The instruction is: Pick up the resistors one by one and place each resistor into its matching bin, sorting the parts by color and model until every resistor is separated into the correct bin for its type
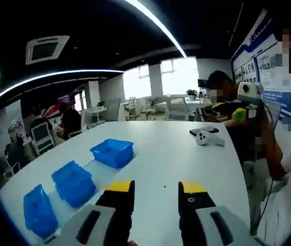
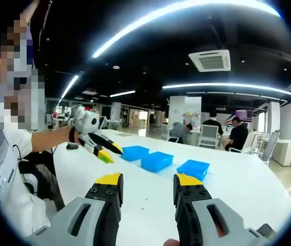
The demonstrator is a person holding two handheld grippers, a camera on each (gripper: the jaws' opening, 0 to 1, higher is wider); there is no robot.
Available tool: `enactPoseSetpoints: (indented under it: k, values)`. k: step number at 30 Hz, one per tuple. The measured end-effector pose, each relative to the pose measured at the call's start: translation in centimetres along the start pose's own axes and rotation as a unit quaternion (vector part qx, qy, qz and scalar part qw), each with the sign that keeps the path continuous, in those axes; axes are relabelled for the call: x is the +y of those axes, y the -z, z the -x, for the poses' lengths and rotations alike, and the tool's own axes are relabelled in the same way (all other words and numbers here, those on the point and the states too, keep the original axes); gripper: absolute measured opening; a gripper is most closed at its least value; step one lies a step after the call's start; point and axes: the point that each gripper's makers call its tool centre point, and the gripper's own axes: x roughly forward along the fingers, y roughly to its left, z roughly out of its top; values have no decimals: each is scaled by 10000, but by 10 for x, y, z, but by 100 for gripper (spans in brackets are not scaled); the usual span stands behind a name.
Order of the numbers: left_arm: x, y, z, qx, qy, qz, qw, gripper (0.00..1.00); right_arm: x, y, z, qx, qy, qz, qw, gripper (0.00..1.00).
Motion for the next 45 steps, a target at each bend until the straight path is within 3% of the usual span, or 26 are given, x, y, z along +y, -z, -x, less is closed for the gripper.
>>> enactPoseSetpoints:
  k: [3,5,7,10,13,16,26,33,37,44,45]
  values:
    - [-18,16,-40,1089,573,3,9924,33,-1,0,1,-9,16,3,10000,41]
    - [-30,24,-59,1546,758,-94,9850,31,-1,-1,3,-26,27,7,10000,41]
    - [-42,27,-76,1707,884,-319,9808,30,-2,-2,5,-46,42,14,10000,41]
    - [-54,34,-95,1957,971,-284,9754,28,-2,-3,7,-76,63,12,10000,41]
    - [-64,49,-109,2426,1046,114,9644,22,-1,-3,7,-76,59,46,9999,41]
    - [-67,55,-119,2648,1027,245,9585,20,-4,-2,9,-28,144,106,9998,41]
    - [-62,66,-142,2994,932,205,9494,19,-6,-4,12,-85,172,97,9998,41]
    - [-56,63,-144,2971,918,82,9504,12,-10,-3,13,-91,207,62,9997,41]
    - [-62,63,-145,3060,1072,196,9458,5,-10,-2,11,-71,202,57,9998,41]
    - [-64,65,-137,3117,885,183,9459,4,-8,-2,10,-60,182,79,9998,41]
    - [-64,62,-135,3038,889,160,9484,4,-8,-1,10,-57,189,72,9998,41]
